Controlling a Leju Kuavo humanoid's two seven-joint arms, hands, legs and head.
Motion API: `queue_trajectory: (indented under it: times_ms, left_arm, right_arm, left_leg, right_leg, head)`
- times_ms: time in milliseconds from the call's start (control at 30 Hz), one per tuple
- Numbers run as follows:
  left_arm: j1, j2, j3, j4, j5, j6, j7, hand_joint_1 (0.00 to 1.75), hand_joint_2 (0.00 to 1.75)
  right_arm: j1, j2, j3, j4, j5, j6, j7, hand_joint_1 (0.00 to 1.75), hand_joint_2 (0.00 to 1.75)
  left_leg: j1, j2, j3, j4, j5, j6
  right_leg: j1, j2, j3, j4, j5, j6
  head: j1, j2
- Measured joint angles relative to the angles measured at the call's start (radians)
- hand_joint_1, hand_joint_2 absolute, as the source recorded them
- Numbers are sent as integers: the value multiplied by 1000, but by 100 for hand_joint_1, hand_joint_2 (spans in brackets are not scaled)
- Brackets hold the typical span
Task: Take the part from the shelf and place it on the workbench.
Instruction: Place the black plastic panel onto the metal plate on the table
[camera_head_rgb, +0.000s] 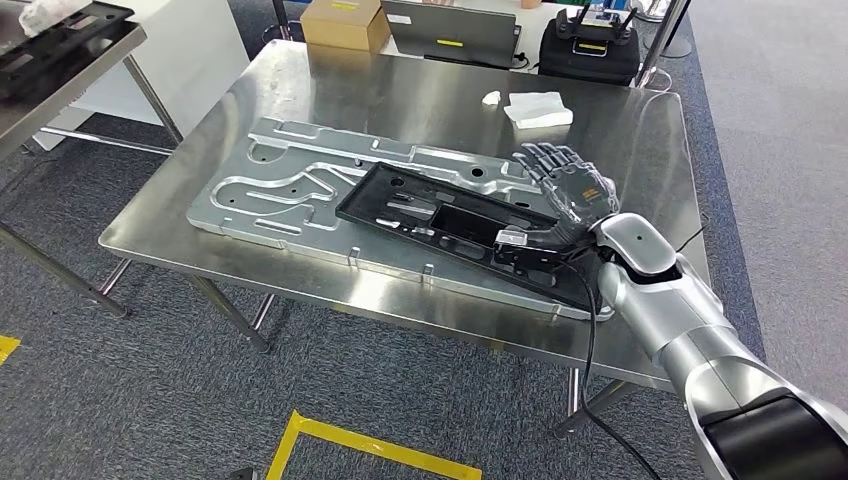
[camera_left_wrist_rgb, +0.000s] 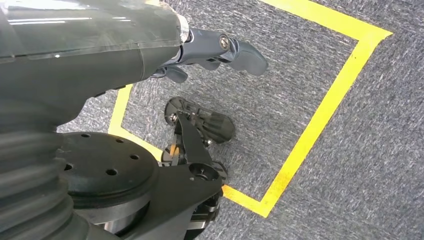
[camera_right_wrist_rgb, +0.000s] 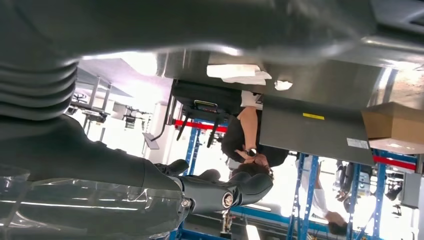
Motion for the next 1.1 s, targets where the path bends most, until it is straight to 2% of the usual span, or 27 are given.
queue_trajectory:
  times_ms: [133,267,533,800,867,933,1033,1100]
  left_arm:
    - [0,0,0,0,0,5,-1,0,175]
    - [0,0,0,0,2,4,-4,0,0]
    - [0,0,0,0,3,-9,-23,0,0]
    - [2,0,0,0,6,-8,-30,0,0]
    - [2,0,0,0,6,-8,-30,0,0]
    - [3,0,0,0,6,-6,-29,0,0]
    - [6,-1,-1,0,5,-5,-27,0,0]
    - [6,-3,-3,0,4,-6,-27,0,0]
  right_arm:
    - [1,-1,3,4,2,0,8,0,0]
    - [2,-2,7,9,0,0,10,0,0]
    - [4,-18,10,10,1,-11,12,0,0]
    - [-16,-54,10,-15,18,-102,23,0,0]
    - [-12,-73,-6,-52,-66,-134,-9,0,0]
    - [4,-106,-49,-144,-219,-151,-61,0,0]
    - [57,-167,-149,-357,-456,-116,-118,0,0]
    - [112,-198,-217,-501,-561,-68,-133,0,0]
  left_leg:
    - [0,0,0,0,0,0]
    - [0,0,0,0,0,0]
    - [0,0,0,0,0,0]
    - [0,0,0,0,0,0]
    - [-1,0,1,1,0,0]
    - [-1,0,1,1,0,0]
    - [-1,-3,1,1,-1,1]
    - [-1,-3,1,1,-1,2]
  right_leg:
    - [0,0,0,0,0,0]
    - [0,0,0,0,0,0]
    - [0,0,0,0,0,0]
    - [0,0,0,0,0,0]
    - [0,0,0,0,0,0]
    - [0,-1,0,0,0,0]
    - [0,-4,2,-1,-1,1]
    - [0,-4,2,-1,-1,1]
  head:
    - [0,0]
    - [0,0]
    - [0,0]
    - [0,0]
    - [0,0]
    - [0,0]
    - [0,0]
    - [0,0]
